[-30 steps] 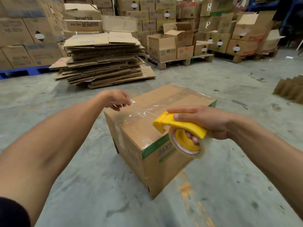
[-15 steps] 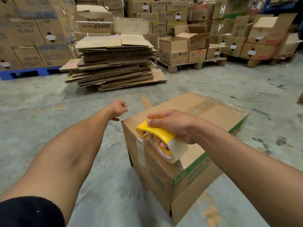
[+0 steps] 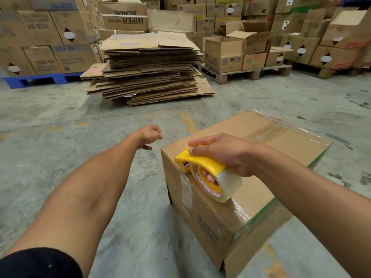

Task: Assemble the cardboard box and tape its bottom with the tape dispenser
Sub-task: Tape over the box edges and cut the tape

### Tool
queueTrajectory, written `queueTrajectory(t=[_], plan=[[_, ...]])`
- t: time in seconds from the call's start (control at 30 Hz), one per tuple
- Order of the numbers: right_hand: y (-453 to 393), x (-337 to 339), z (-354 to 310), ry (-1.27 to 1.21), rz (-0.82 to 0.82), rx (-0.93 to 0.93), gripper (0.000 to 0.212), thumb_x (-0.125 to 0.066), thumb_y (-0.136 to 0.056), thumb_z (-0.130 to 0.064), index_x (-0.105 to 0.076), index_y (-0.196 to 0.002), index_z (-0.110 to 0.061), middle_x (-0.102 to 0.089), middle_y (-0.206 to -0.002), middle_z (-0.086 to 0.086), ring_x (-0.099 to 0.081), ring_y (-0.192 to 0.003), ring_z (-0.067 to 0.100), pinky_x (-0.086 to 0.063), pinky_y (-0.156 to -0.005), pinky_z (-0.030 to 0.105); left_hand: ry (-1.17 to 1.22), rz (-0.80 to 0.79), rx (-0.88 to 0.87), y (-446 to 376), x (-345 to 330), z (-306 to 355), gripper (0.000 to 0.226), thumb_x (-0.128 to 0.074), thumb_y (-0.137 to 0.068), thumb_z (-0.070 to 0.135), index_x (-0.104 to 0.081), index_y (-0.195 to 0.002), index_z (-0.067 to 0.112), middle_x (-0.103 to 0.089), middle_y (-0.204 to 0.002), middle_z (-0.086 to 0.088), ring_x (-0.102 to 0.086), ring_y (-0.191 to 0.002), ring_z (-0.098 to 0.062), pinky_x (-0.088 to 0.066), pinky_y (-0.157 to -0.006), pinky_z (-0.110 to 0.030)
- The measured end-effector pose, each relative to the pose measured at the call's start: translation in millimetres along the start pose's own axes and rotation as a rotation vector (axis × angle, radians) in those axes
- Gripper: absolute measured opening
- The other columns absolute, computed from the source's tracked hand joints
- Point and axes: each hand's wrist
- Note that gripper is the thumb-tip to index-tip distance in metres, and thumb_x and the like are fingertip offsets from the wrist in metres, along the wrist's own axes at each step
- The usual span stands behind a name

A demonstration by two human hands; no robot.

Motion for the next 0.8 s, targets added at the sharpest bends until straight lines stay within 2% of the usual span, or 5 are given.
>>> queueTrajectory(t=[0.2, 0.43, 0.67, 0.8], plan=[[-4.5, 0.8, -0.8, 0.032, -0.013, -0.011, 0.041, -0.059, -0.098, -0.02, -0.052, -0.139, -0.023, -0.06, -0.052, 0.013, -0.054, -0.034, 0.02, -0.049, -0.039, 0.023, 0.059, -0.014, 0.015, -2.5, -1.9, -9.5, 0.011, -0.051, -0.097, 0.017, -0.061, -0.092, 0.015, -0.051, -0.095, -0.002, -0.046, -0.083, -0.015, -0.05, -0.073, -0.037], [-4.2, -0.6, -1.7, 0.045, -0.004, -0.01, 0.04, -0.061, -0.097, -0.019, -0.054, -0.136, -0.022, -0.061, -0.051, 0.012, -0.054, -0.033, 0.02, -0.048, -0.038, 0.023, 0.119, -0.027, 0.053, -3.7, -9.9, -16.6, 0.013, -0.05, -0.094, 0.014, -0.062, -0.089, 0.016, -0.052, -0.098, -0.003, -0.046, -0.083, -0.016, -0.051, -0.071, -0.036], [-2.9, -1.2, -1.9, 0.078, -0.003, -0.003, 0.04, -0.061, -0.097, -0.022, -0.054, -0.136, -0.024, -0.062, -0.055, 0.014, -0.053, -0.036, 0.02, -0.05, -0.041, 0.025, 0.21, -0.176, 0.18, 2.5, -19.0, -25.9, 0.012, -0.05, -0.094, 0.021, -0.06, -0.099, 0.017, -0.041, -0.092, -0.003, -0.031, -0.067, -0.016, -0.053, -0.074, -0.035], [-3.8, -1.3, -0.1, 0.06, 0.007, -0.005, 0.038, -0.063, -0.096, -0.022, -0.057, -0.133, -0.025, -0.062, -0.052, 0.012, -0.053, -0.034, 0.02, -0.049, -0.041, 0.025, 0.361, -0.255, 0.297, 5.0, -26.7, -33.2, 0.019, -0.043, -0.092, 0.012, -0.062, -0.09, 0.017, -0.043, -0.084, -0.001, -0.033, -0.057, -0.013, -0.057, -0.082, -0.04]])
Point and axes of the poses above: each hand's wrist, its own y-axis away from the middle knuckle, its own x-axis out of the back of the hand, z = x × y
